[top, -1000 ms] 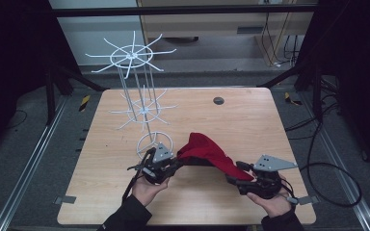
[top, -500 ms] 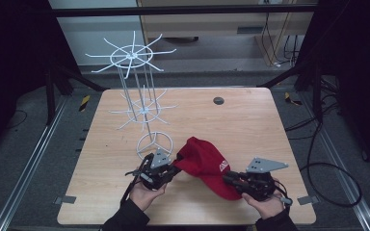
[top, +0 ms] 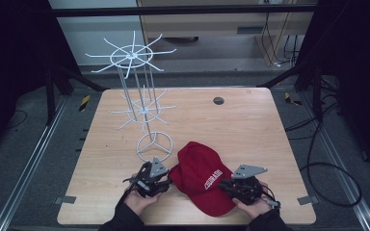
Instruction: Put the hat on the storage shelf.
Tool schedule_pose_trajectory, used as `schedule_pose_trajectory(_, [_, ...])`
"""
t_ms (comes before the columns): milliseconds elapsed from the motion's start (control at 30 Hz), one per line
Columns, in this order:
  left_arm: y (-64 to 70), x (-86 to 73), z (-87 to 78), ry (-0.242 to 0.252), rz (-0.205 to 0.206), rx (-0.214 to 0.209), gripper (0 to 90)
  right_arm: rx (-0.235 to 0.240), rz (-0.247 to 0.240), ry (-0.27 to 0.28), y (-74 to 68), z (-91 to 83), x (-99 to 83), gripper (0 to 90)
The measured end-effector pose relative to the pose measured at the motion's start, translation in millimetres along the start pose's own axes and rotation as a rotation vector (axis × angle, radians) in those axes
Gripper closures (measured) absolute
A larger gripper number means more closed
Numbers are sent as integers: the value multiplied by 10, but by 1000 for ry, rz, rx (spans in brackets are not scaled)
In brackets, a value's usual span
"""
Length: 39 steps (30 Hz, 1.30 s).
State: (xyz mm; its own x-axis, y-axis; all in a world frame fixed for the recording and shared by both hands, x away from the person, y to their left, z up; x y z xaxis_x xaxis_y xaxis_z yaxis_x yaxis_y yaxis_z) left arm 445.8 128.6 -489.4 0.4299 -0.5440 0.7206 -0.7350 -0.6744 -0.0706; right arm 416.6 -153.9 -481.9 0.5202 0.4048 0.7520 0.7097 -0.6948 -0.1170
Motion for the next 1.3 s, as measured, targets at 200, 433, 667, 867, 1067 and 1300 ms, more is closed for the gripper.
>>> schedule_pose_trajectory(200, [-108, -113, -160, 0, -26, 18, 484, -40, 11, 113, 34, -114, 176, 670])
schedule_pose_trajectory(433, [-302, -284, -348, 4, -64, 75, 390, -77, 24, 173, 51, -140, 412, 561])
schedule_pose_trajectory(667, [-561, -438, -558, 34, -149, 113, 367, -90, 48, 224, 19, -52, 770, 438])
schedule_pose_trajectory(867, [-856, -572, -735, 79, -249, 167, 359, -87, 57, 218, -3, 72, 959, 358])
schedule_pose_trajectory(1067, [-1065, -678, -741, 88, -315, 207, 359, -115, 32, 180, -67, 308, 1106, 274])
schedule_pose_trajectory(1300, [-1124, -671, -774, 112, -322, 215, 361, -124, 21, 147, -161, 579, 1234, 191])
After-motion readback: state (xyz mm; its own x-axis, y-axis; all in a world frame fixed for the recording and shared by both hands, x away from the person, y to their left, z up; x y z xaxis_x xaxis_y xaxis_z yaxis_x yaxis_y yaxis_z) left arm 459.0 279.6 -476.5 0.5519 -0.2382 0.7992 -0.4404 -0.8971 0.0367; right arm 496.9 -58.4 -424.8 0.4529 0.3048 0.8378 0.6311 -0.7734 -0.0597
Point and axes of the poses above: each handheld gripper's, and its own axes: z roughly forward along the jaws, x roughly out of its top, y roughly to its right, the point moved 3 cm from there along z, roughly forward along the jaws, and after that the axes turned 1 degree about z, right-handed, at the moved point
